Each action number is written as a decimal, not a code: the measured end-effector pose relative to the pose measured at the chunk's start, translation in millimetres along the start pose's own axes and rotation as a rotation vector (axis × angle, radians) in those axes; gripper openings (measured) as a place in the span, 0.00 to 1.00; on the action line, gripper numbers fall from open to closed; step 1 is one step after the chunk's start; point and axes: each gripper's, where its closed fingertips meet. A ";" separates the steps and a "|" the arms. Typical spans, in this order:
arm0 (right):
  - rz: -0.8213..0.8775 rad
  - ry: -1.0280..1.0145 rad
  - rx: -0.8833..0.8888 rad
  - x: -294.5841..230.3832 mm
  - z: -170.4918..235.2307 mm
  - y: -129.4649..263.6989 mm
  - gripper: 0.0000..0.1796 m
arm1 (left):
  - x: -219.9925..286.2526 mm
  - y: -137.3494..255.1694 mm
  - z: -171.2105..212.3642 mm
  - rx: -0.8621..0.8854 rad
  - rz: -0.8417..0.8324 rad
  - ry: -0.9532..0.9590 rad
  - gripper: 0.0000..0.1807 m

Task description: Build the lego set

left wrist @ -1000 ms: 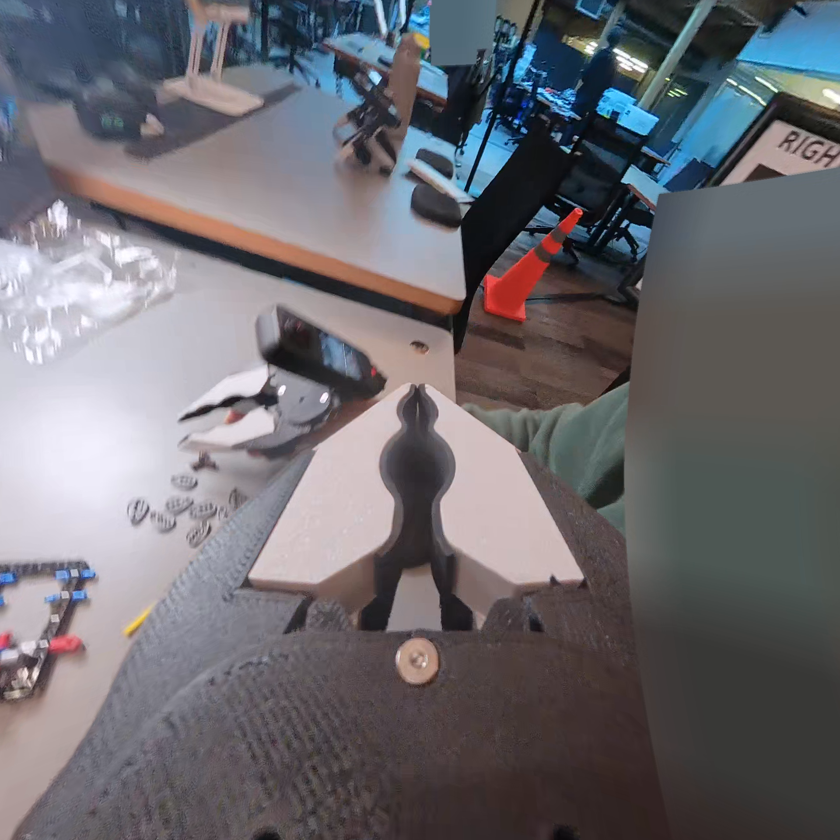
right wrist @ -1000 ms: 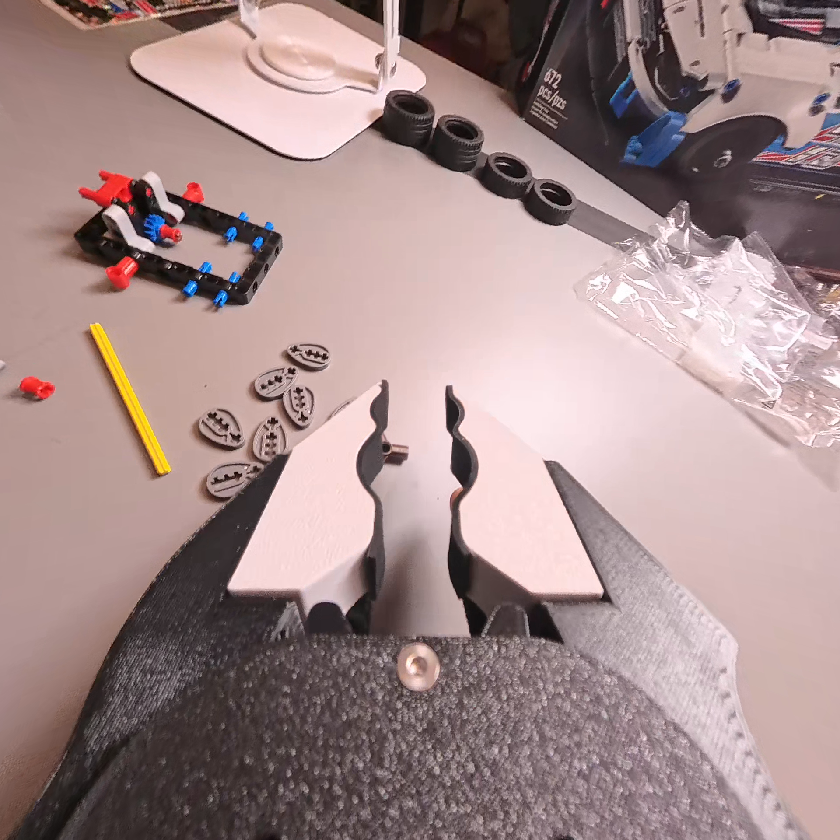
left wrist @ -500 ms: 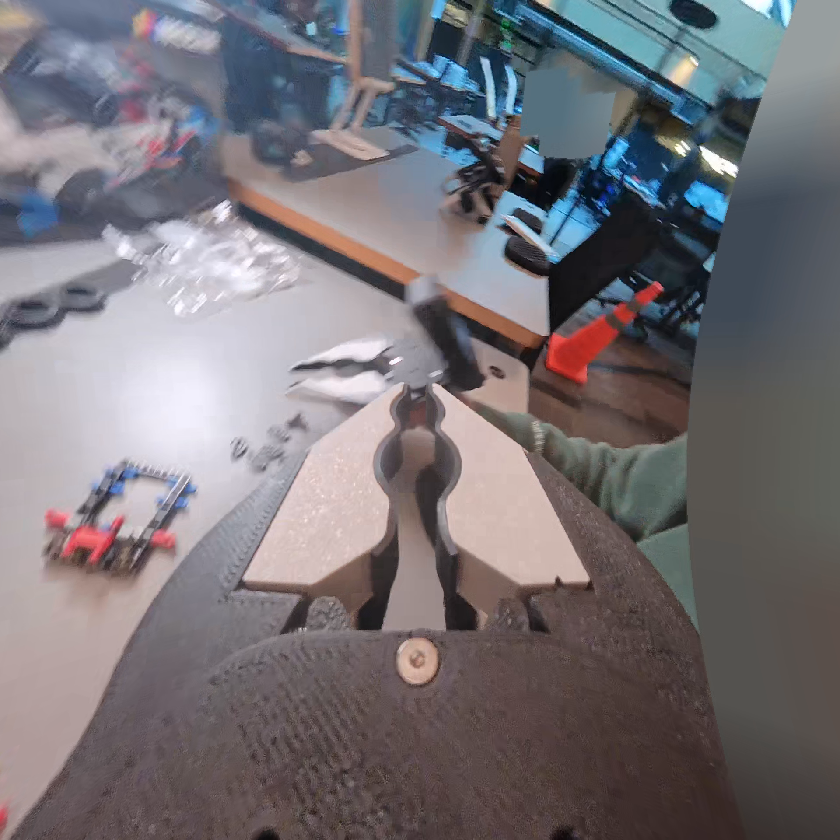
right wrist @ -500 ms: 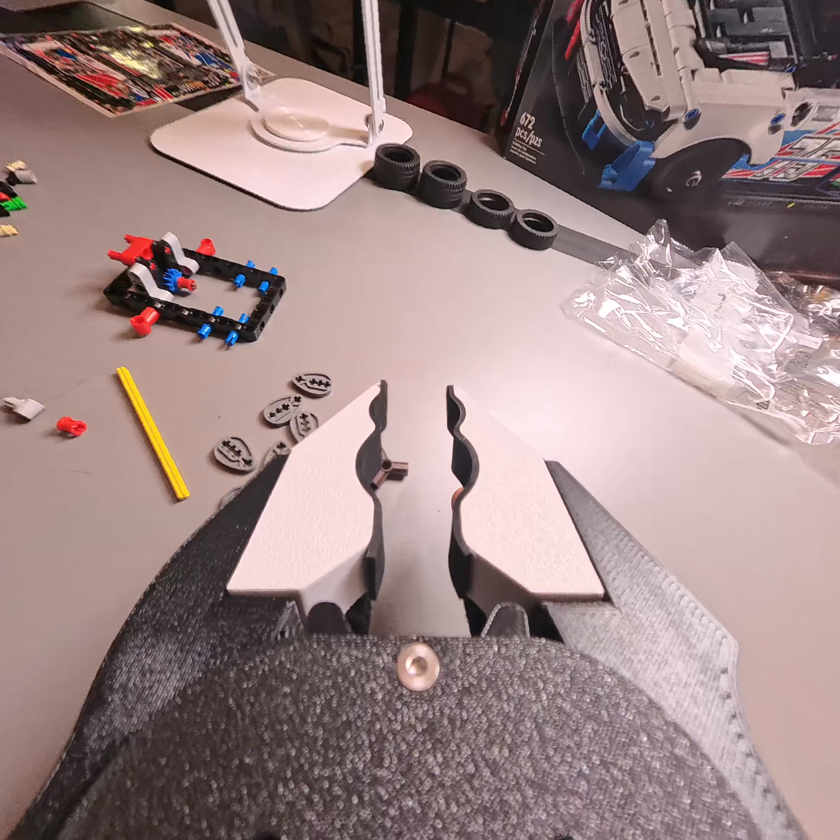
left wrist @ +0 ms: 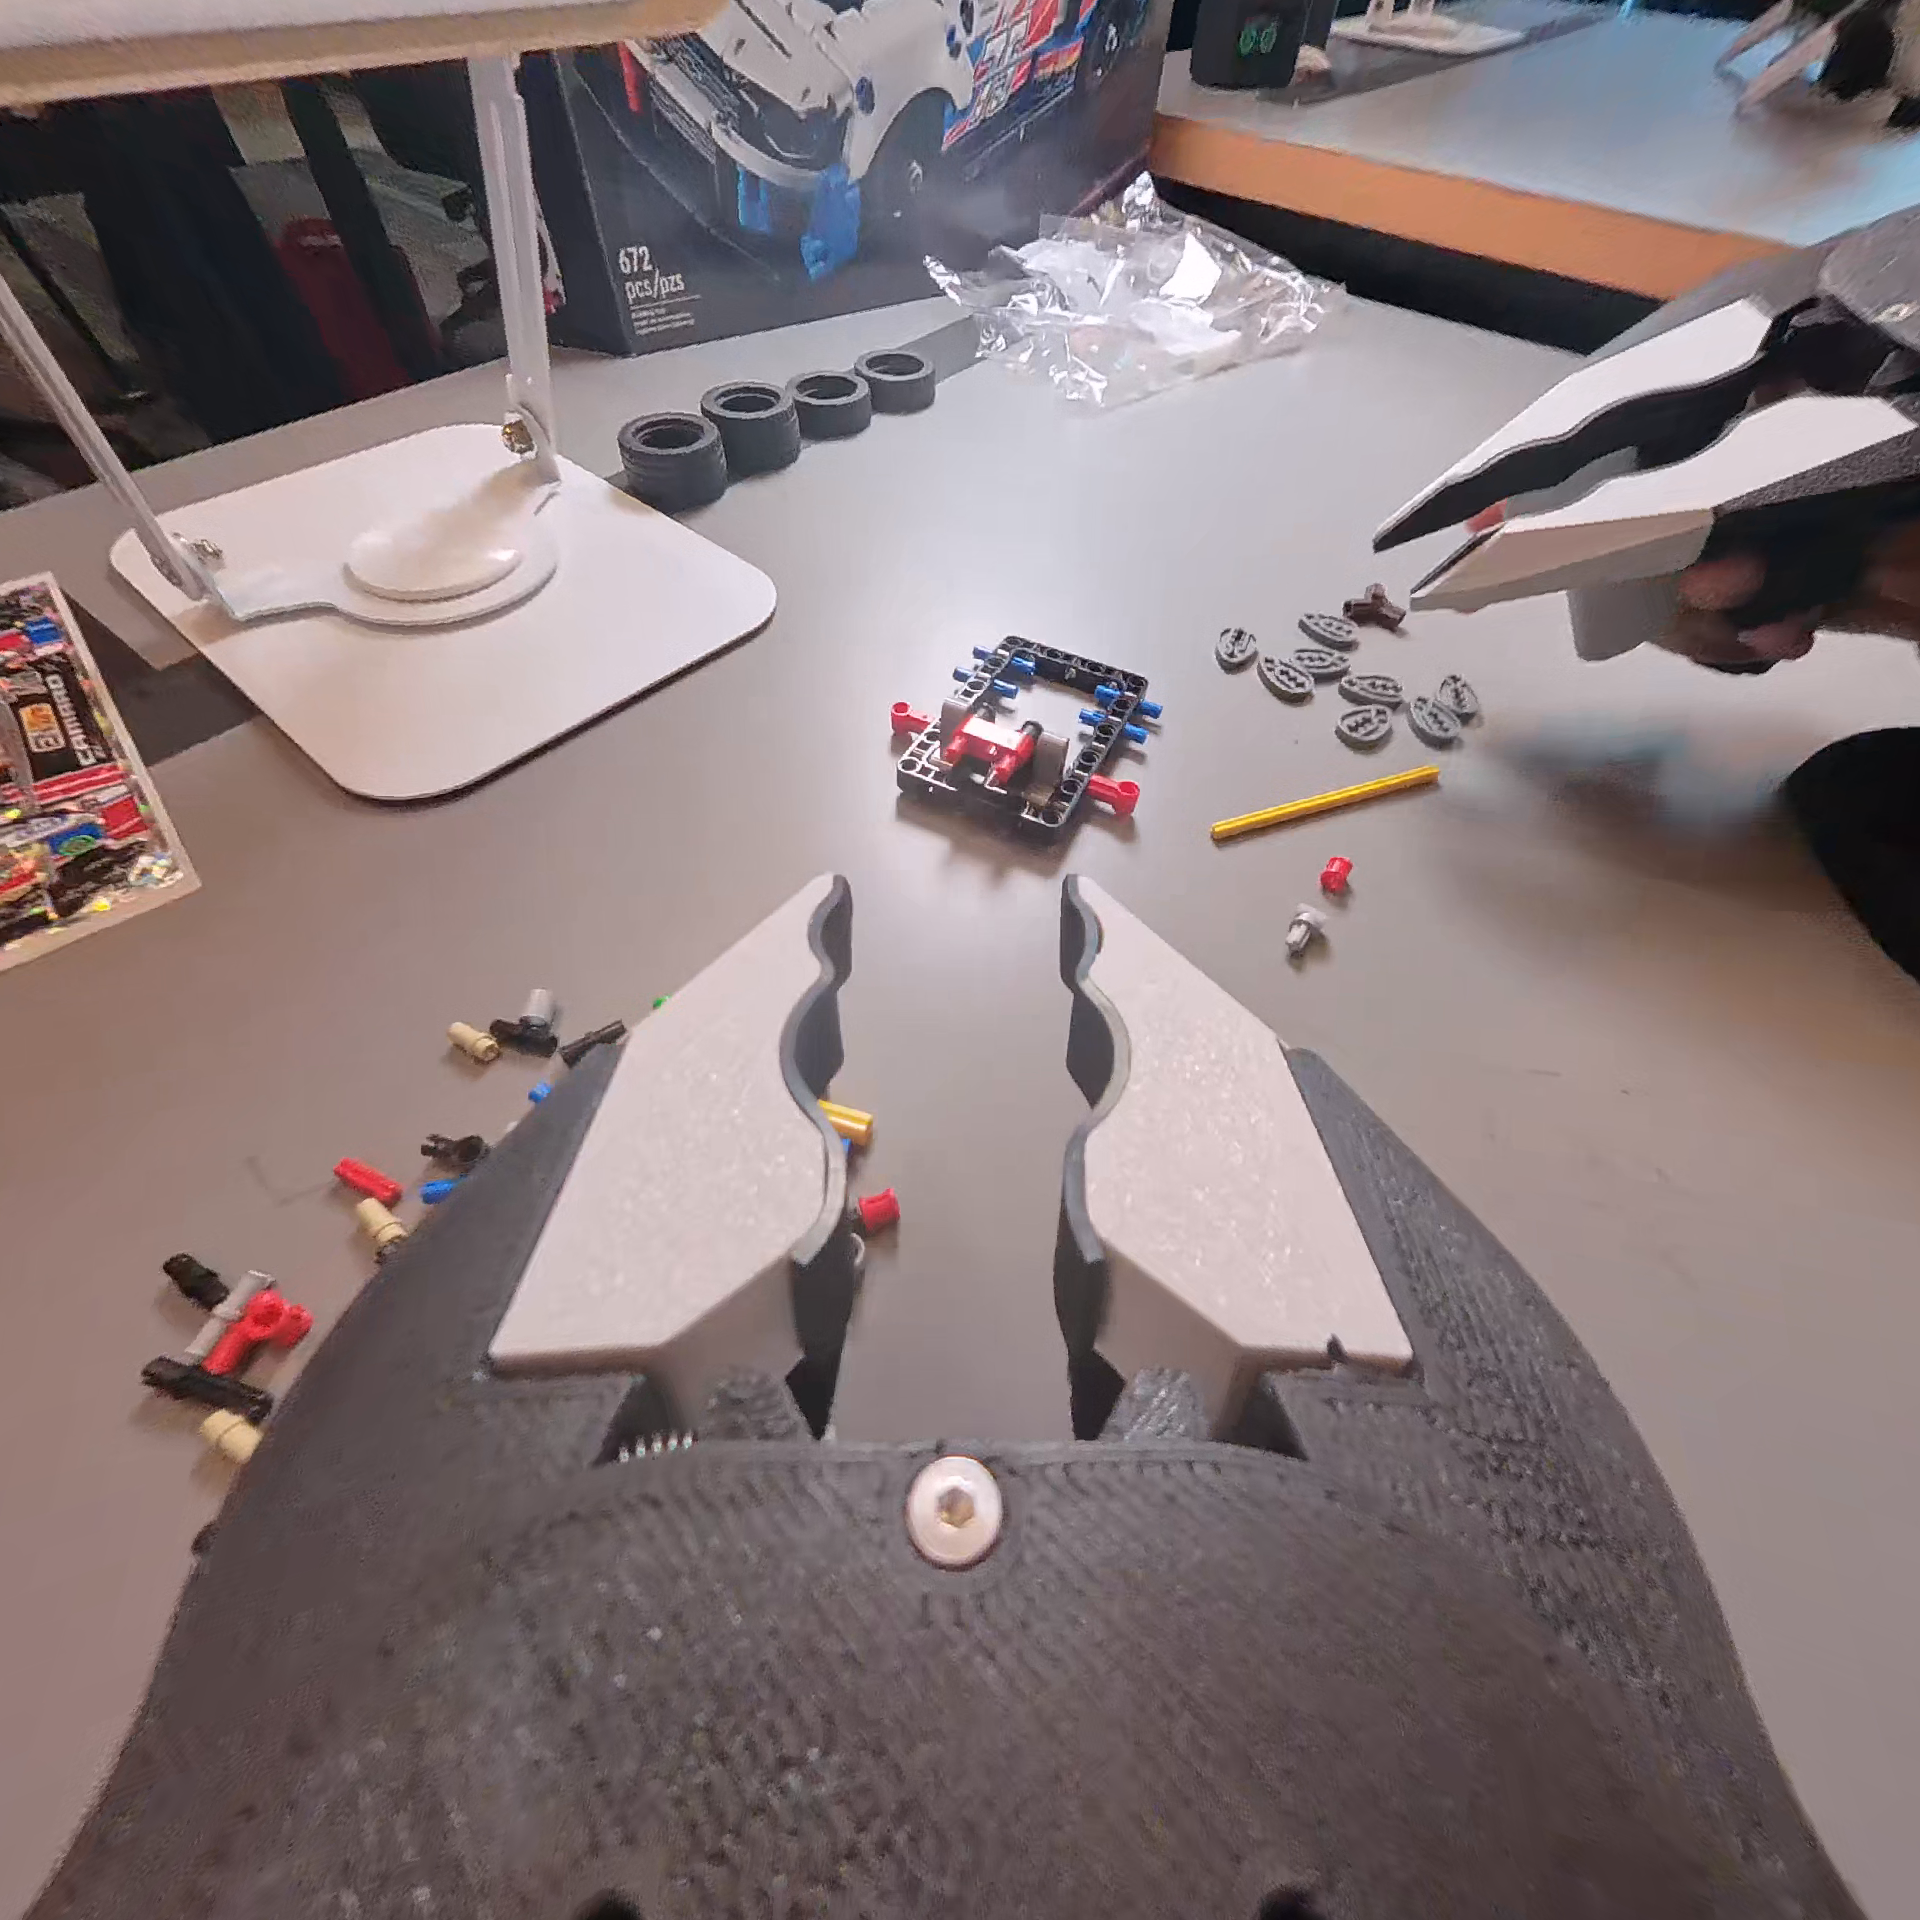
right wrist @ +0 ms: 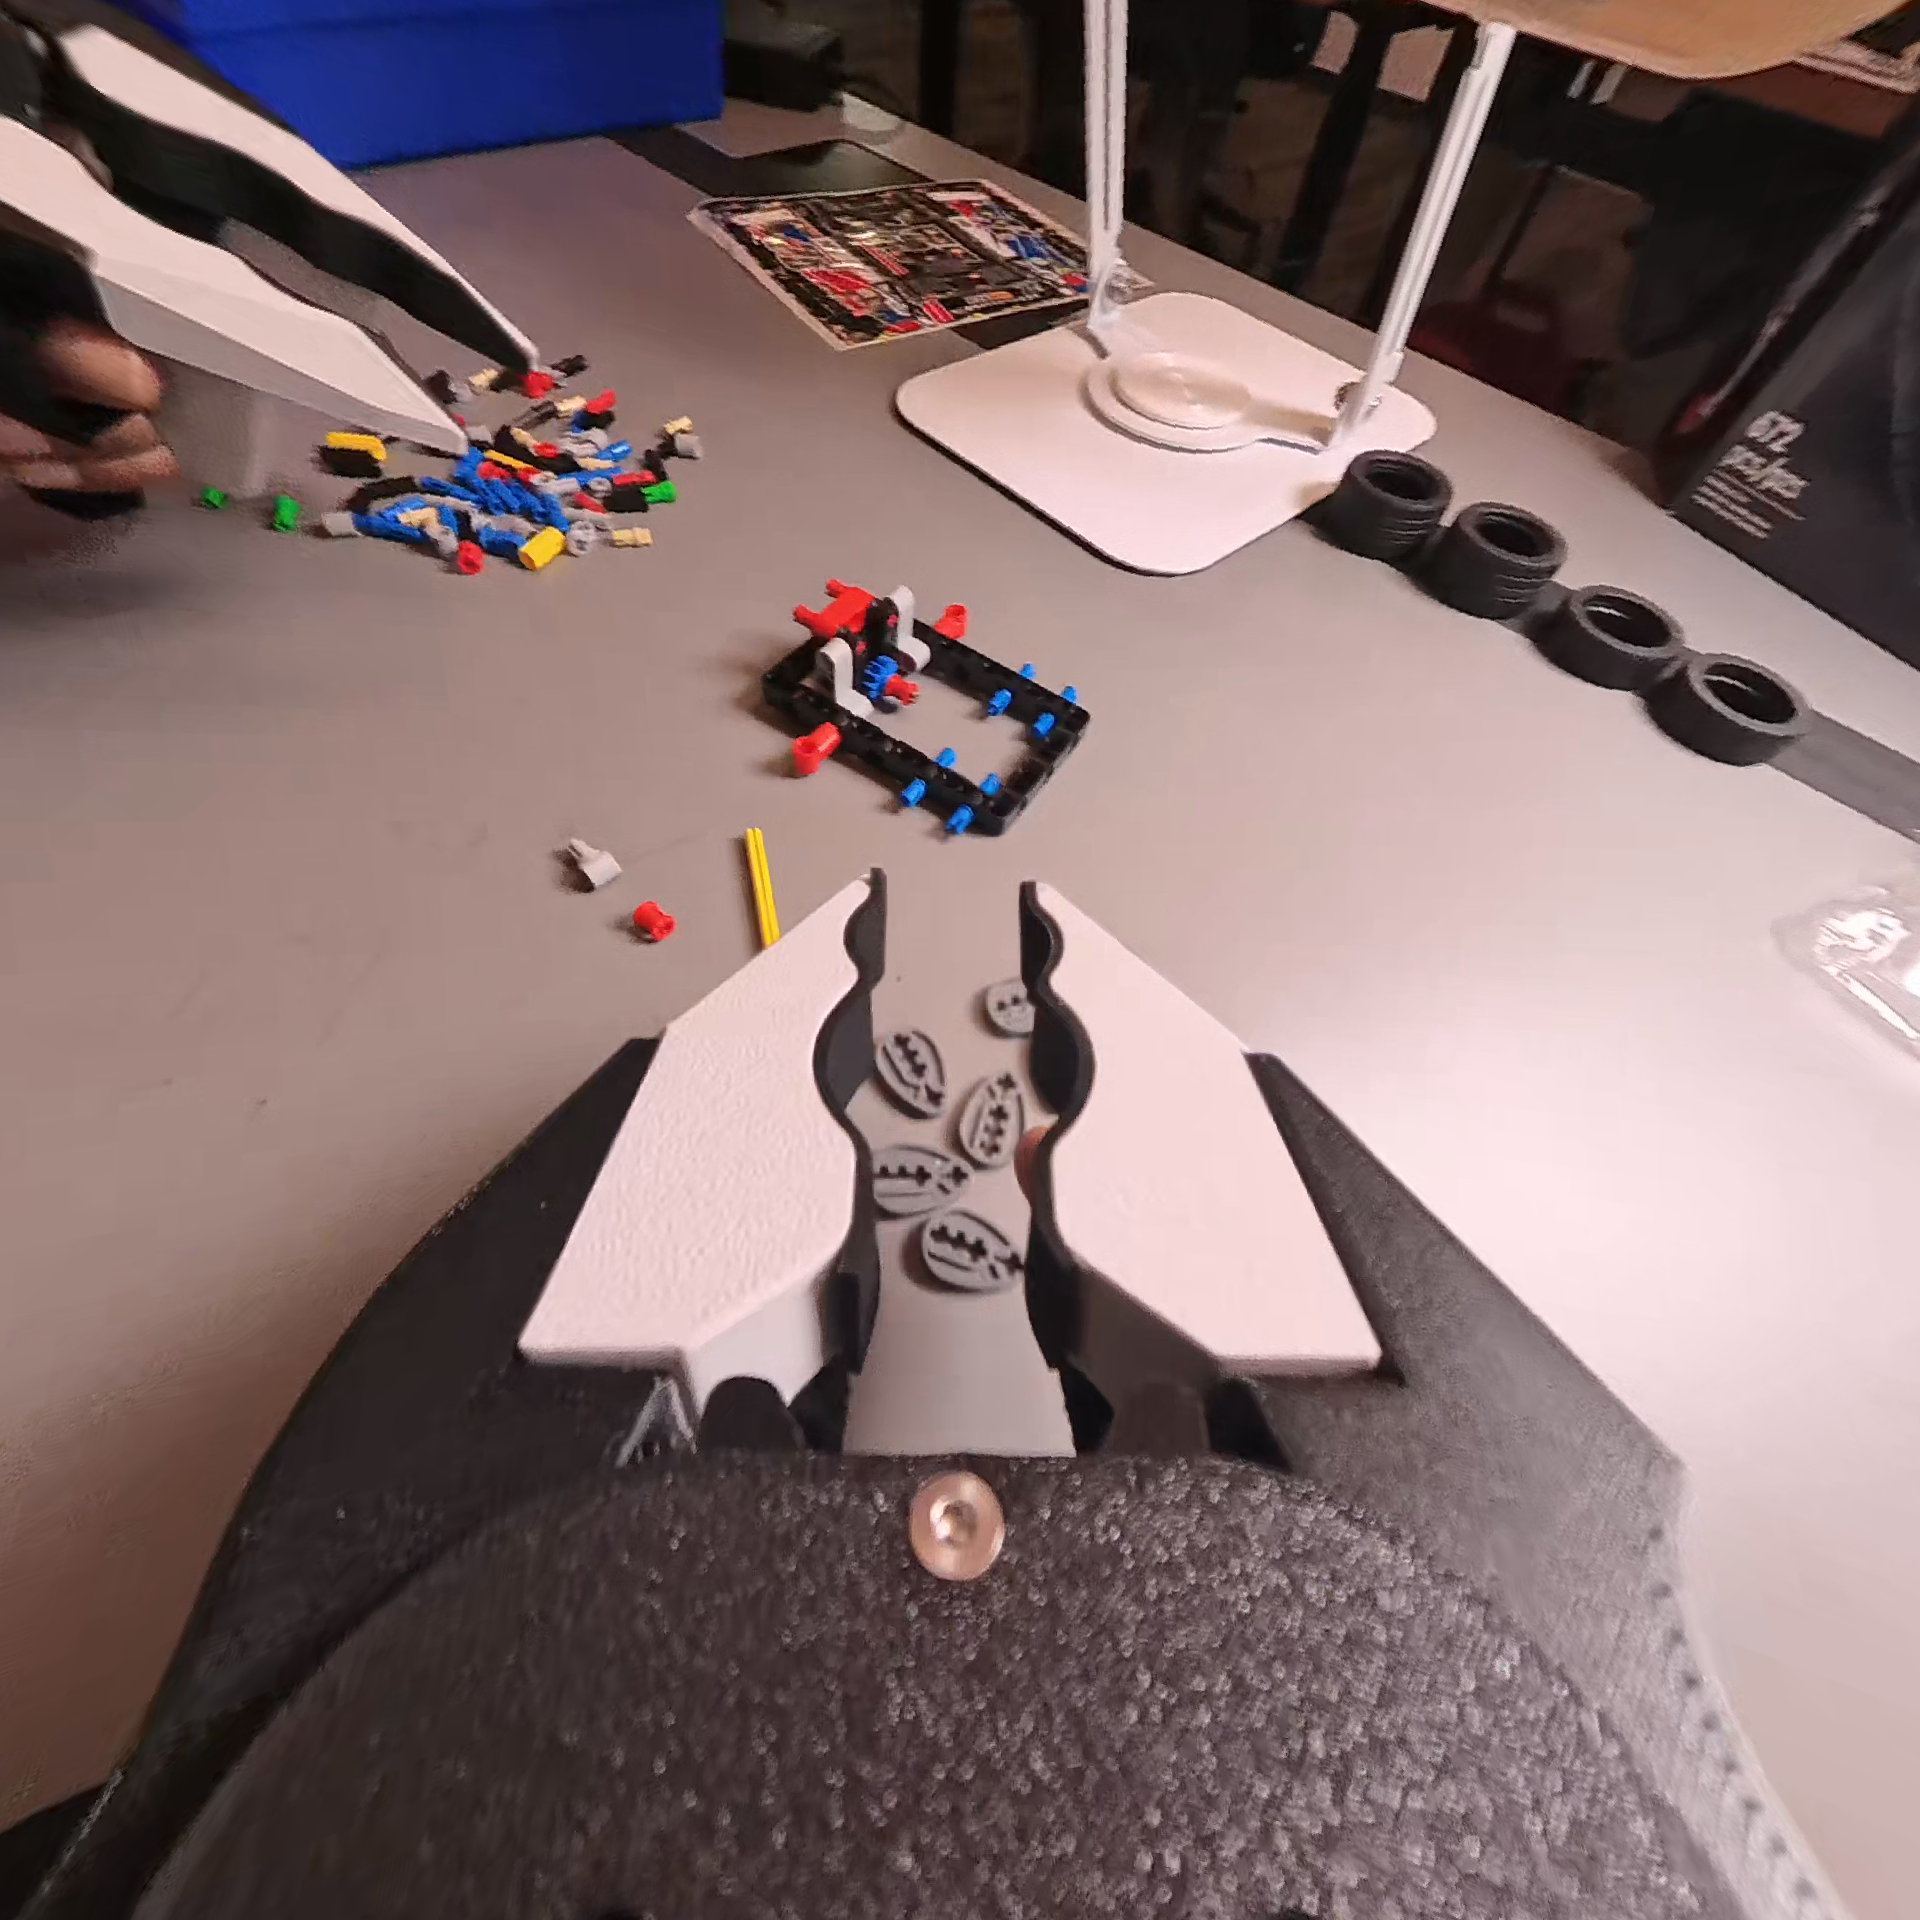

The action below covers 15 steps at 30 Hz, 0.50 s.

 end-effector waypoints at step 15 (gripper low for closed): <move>-0.362 0.348 -0.496 -36.5 8.5 -101.3 0.16 | 1.2 6.5 -5.0 0.081 0.055 0.071 0.23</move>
Point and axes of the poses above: each gripper's, where its closed fingertips meet, y back along the fingers, z out of its underside, x = y × z across the jaws, and after that the axes turned 2 degrees about y, right-handed
